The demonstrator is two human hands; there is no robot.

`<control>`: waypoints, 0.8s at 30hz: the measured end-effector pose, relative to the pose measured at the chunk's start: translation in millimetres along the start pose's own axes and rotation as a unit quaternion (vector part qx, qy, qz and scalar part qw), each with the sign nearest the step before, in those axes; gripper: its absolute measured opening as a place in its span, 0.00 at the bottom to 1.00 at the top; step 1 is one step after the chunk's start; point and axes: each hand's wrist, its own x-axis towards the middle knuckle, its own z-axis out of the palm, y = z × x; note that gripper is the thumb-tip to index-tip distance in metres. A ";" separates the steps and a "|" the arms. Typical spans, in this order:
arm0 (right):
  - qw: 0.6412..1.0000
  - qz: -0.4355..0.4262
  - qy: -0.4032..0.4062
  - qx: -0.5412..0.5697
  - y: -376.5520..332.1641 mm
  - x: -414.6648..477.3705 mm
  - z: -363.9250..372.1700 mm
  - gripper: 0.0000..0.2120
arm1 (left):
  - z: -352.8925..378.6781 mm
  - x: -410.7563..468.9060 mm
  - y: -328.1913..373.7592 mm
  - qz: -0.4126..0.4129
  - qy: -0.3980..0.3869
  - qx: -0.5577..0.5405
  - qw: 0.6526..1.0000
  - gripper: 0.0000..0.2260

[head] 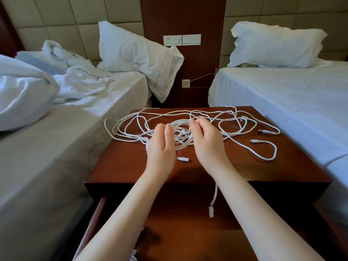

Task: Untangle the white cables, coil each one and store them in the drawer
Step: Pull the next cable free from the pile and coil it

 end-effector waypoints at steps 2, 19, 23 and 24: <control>1.000 -0.010 0.013 -0.001 -4.2 -3.9 6.6 0.18 | 5.8 -2.5 -1.6 -0.007 0.070 -0.005 0.998 0.15; 0.971 -0.010 -0.240 0.008 -9.7 -9.5 8.2 0.13 | -23.2 16.2 -16.1 0.021 0.204 0.122 0.971 0.15; 0.944 0.074 -0.316 0.059 2.7 -14.3 13.6 0.16 | -28.9 19.8 -12.0 -0.008 0.202 0.088 0.975 0.18; 0.938 0.091 -0.327 0.076 3.8 -13.5 12.7 0.16 | -27.9 19.4 -10.9 -0.016 0.193 0.063 0.979 0.18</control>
